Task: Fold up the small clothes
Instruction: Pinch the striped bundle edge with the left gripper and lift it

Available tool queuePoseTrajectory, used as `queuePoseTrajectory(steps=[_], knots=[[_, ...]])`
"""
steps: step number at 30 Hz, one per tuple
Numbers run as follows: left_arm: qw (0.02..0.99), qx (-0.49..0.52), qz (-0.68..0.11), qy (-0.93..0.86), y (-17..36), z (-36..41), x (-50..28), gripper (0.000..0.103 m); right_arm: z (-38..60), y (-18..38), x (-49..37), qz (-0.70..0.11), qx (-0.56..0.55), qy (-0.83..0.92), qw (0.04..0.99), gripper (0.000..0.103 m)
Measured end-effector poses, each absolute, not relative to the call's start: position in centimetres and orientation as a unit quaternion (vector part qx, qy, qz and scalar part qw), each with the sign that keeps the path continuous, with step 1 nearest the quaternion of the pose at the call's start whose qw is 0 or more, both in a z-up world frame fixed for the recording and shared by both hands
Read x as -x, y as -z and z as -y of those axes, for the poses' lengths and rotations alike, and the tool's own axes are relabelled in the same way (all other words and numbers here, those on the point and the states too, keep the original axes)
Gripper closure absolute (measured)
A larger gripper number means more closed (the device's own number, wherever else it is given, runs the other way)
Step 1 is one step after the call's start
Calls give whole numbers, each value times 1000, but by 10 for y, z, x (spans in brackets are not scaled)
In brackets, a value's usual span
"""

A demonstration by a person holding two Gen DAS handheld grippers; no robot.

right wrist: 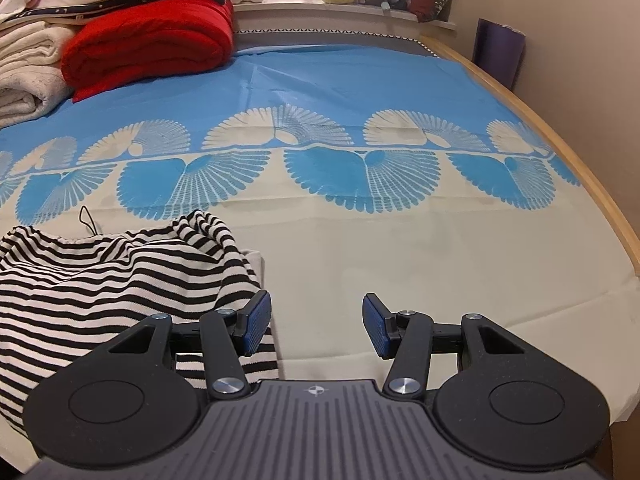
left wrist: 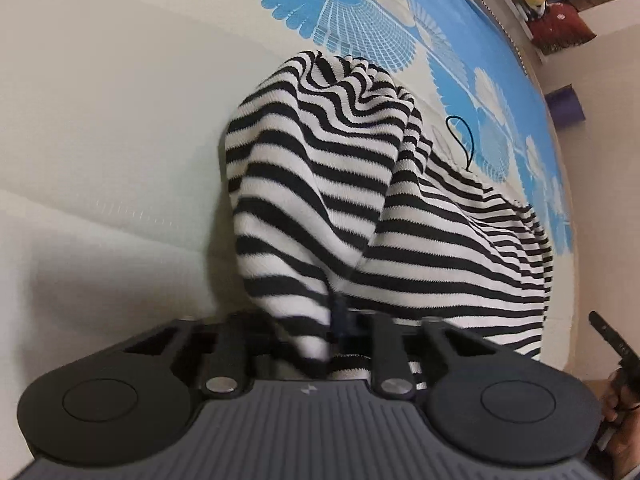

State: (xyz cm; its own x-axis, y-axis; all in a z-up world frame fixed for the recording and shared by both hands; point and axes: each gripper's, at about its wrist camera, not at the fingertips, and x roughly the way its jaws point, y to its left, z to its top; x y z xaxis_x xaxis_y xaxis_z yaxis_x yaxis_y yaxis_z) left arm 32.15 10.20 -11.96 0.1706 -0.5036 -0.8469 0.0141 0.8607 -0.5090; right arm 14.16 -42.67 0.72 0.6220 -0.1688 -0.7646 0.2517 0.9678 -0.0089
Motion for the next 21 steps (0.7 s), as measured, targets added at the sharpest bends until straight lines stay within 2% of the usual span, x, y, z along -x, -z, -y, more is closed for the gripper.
queuePoseTrajectory(steps=[4,13,15,19,21], knots=[[755,174,-599,203,107,-99,-319,91,426,-8,-145,-417,-55,119,900,50],[799,226,-502,240,51,-133,-295,93,417,-12,-153,-412,-66,116,901,50],[799,237,-509,216,53,-145,-295,93,415,-11,-154,-412,-64,114,902,50],[785,193,-569,151,69,-146,-300,93,408,-10,-155,-413,-59,107,902,50],[787,184,-570,145,64,-143,-302,93,406,-9,-154,-414,-58,103,903,50]])
